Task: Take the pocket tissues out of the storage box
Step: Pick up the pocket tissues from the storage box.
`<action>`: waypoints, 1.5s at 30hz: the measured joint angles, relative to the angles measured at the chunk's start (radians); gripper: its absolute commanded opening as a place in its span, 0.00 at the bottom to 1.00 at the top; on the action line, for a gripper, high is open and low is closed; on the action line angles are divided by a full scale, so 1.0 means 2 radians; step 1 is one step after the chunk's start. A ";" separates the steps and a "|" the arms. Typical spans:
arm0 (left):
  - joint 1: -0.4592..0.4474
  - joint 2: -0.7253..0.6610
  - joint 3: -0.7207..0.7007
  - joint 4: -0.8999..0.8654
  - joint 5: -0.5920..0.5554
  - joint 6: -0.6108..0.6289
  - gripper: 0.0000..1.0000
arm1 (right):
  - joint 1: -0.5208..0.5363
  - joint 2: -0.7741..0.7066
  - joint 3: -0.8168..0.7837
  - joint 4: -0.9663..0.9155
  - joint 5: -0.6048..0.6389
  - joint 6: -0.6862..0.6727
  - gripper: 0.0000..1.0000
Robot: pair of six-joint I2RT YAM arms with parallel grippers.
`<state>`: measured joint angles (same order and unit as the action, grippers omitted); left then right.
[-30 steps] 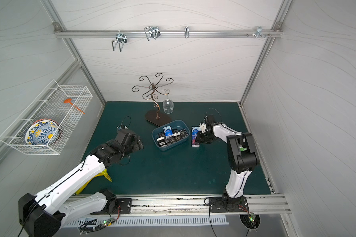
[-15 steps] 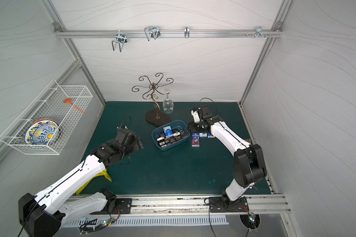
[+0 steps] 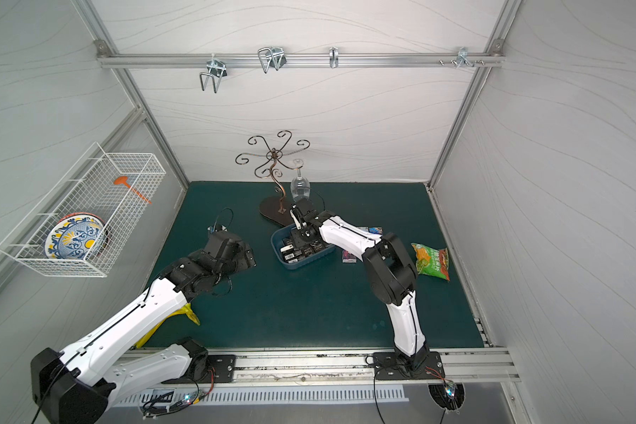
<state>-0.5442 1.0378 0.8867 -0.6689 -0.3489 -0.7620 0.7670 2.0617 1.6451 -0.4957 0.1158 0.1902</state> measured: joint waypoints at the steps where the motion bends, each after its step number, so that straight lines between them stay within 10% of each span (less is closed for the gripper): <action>1: 0.000 -0.002 0.000 -0.001 0.000 0.000 0.90 | 0.001 0.004 0.005 0.000 0.008 -0.001 0.64; 30: 0.000 -0.004 0.000 -0.007 -0.003 0.004 0.90 | 0.003 0.089 0.072 -0.003 0.056 -0.021 0.57; 45: 0.000 -0.004 0.000 -0.007 -0.006 0.004 0.90 | -0.015 -0.125 -0.090 0.008 0.051 0.007 0.57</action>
<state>-0.5442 1.0294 0.8867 -0.6830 -0.3599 -0.7544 0.7364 1.8126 1.4651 -0.4789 0.2169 0.2039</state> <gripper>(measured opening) 0.901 0.572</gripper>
